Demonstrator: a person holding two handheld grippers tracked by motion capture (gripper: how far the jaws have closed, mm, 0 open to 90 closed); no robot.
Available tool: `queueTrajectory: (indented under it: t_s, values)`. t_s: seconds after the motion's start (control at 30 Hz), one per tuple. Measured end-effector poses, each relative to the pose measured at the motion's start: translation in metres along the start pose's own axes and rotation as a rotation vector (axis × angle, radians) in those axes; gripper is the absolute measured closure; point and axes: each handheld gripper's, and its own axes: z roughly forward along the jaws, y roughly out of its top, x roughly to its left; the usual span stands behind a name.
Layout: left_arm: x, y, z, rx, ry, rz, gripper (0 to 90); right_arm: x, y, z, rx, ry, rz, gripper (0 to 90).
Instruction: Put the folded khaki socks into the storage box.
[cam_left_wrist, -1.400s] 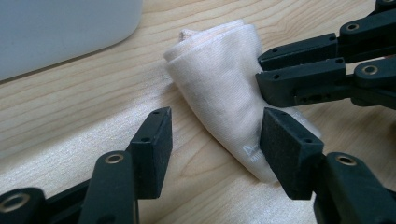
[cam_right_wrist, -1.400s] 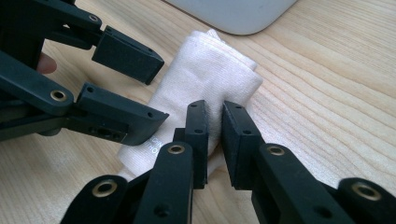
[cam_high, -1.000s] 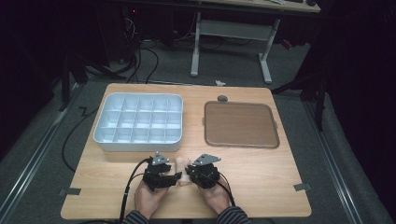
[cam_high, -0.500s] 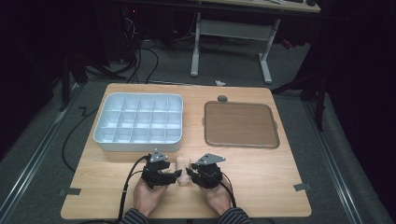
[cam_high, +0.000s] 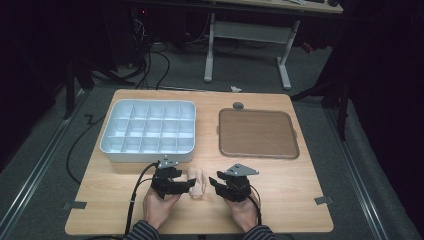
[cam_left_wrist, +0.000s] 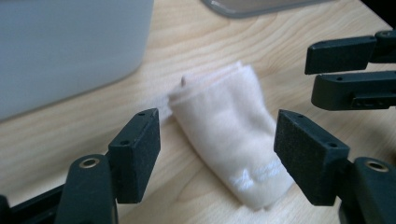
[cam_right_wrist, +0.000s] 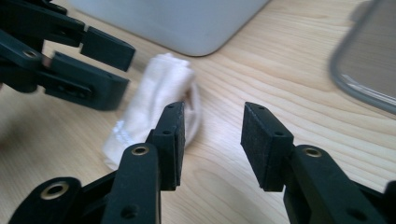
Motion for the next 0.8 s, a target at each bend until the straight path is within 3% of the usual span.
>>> queueTrajectory:
  t_s: [0.27, 0.57, 0.8]
  values:
    - [-0.005, 0.005, 0.013, 0.037, -0.006, -0.002, 32.4, -0.028, -0.017, -0.018, -0.009, -0.073, 0.067, 56.9]
    - [-0.007, 0.0, 0.029, 0.096, 0.005, -0.001, 37.4, -0.054, -0.039, -0.029, 0.039, -0.211, 0.071, 55.5]
    - [-0.008, -0.001, 0.033, 0.103, 0.007, 0.021, 45.8, -0.064, -0.047, -0.03, 0.07, -0.255, 0.068, 53.6]
